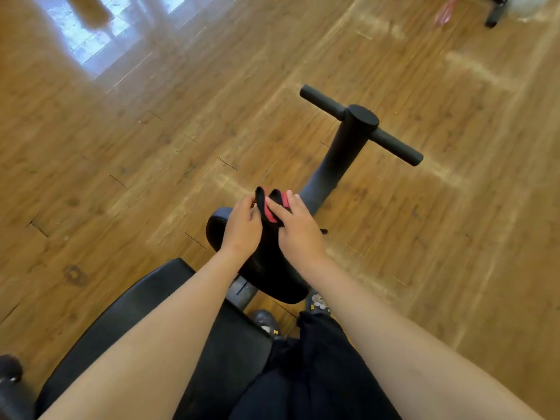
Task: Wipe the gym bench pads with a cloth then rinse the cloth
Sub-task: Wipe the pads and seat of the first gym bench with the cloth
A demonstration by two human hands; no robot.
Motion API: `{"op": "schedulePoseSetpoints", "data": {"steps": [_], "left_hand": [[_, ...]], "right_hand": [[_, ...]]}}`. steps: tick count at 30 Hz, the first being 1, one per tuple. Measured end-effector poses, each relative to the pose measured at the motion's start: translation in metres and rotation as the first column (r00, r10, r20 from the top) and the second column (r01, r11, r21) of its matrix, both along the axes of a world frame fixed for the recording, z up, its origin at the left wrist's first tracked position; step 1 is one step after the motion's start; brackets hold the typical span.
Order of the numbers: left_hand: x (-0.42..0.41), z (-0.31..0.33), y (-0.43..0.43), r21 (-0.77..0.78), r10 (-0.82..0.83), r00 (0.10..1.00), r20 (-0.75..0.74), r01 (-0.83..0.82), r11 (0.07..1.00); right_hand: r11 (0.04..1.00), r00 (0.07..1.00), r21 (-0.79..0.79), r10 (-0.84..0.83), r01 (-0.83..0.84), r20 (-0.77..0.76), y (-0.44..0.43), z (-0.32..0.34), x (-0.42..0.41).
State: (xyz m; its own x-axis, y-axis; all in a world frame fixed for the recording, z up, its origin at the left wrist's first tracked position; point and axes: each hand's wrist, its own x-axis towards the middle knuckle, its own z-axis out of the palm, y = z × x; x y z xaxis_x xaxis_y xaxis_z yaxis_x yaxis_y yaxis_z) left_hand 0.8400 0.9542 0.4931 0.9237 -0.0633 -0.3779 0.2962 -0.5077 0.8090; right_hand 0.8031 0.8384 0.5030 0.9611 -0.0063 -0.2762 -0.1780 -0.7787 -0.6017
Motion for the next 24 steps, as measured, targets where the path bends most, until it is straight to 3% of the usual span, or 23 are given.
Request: {"op": "schedulePoseSetpoints", "data": {"steps": [4,8,11,17,21,24], "left_hand": [[0.022,-0.022,-0.004,-0.156,0.012,0.995,-0.095,-0.027,0.987],[0.023,-0.049,-0.006,-0.266,0.018,0.984,-0.179,-0.066,0.962],[0.023,-0.062,-0.004,-0.288,-0.014,0.988,-0.154,-0.031,0.957],[0.031,-0.085,0.007,-0.265,-0.029,0.990,-0.139,-0.009,0.964],[0.033,-0.099,0.008,-0.127,-0.056,0.997,-0.047,0.050,0.991],[0.030,-0.101,0.009,-0.049,-0.092,0.995,-0.047,0.089,0.995]], "right_hand": [[0.999,0.996,-0.047,-0.007,0.011,0.094,0.005,-0.023,0.011],[0.996,0.977,0.025,-0.090,0.086,0.196,0.006,-0.037,0.004],[0.987,0.956,0.068,-0.159,0.146,0.247,0.012,-0.043,-0.014],[0.975,0.953,0.059,-0.224,0.216,0.206,0.025,-0.043,-0.008],[0.971,0.953,-0.037,-0.226,0.238,0.201,0.025,-0.041,0.025],[0.977,0.956,0.011,-0.209,0.211,0.205,0.023,-0.045,0.002]]}}
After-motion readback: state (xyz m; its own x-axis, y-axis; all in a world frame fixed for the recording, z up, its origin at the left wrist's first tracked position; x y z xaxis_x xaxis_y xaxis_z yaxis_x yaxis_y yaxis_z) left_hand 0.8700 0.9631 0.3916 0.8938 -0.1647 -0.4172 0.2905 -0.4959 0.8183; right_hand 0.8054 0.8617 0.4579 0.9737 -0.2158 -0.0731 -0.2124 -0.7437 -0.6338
